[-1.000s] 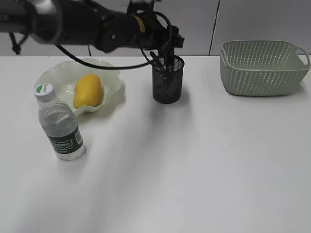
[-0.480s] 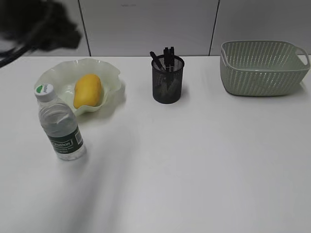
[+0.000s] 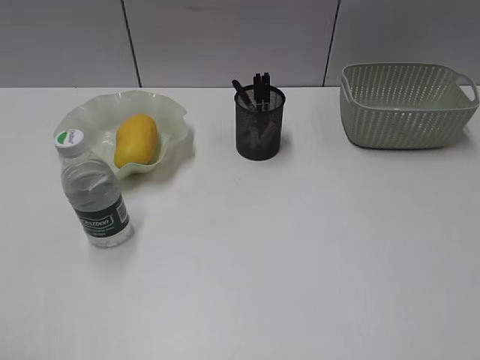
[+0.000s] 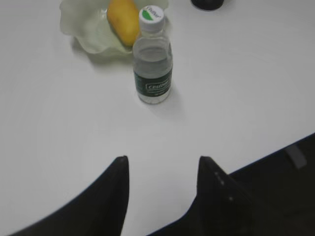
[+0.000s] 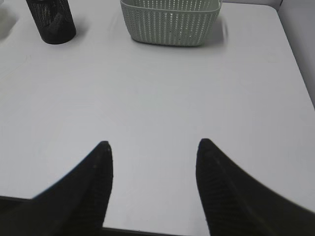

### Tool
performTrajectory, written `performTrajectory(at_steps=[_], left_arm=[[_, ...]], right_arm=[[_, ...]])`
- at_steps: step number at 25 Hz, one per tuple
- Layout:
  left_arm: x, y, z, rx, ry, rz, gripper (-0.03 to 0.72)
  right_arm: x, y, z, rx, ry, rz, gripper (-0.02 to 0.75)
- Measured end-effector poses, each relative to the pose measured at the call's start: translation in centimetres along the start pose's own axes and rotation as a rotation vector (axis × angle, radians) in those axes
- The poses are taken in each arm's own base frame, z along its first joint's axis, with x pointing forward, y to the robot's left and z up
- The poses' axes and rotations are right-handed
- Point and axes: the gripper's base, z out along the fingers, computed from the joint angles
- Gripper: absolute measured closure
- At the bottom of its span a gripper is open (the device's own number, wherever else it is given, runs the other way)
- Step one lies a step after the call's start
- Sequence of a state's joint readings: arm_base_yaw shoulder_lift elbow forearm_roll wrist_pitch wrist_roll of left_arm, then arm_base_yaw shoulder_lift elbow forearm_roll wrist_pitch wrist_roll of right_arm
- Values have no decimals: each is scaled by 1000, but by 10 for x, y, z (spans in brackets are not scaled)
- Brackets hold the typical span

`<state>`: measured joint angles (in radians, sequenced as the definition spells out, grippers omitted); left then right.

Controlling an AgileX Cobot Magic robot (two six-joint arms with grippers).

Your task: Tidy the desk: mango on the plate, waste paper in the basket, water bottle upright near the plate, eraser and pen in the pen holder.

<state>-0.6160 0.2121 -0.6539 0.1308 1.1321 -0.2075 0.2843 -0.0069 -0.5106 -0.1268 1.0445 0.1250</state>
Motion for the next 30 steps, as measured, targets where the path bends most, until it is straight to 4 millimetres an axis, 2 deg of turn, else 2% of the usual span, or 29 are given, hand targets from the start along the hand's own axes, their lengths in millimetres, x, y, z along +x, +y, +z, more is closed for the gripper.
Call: performTrajectory(at_steps=[2,5,9,18,21,26,30], left_arm=[[17,4,-13,19,-93,-9,348],[34,6,-11,30,-145,-11,360],[33,4,-2,32,-144,7,386],[32,4,-1,27,-148,8,400],[33,3,-2,-52,-153,-38,400],[35,1,-4,-292,-170,-176,400],[37,-1,-7,-406,-197,-239,400]], right_arm=[[0,0,0,0,0,0,301],[0,0,0,0,-1,0,301],[0,0,0,-1,-1,0,301],[0,0,0,3,0,5,301],[0,1,-1,61,0,40,301],[1,3,-2,202,-3,109,301],[1,4,-2,229,-3,125,301]])
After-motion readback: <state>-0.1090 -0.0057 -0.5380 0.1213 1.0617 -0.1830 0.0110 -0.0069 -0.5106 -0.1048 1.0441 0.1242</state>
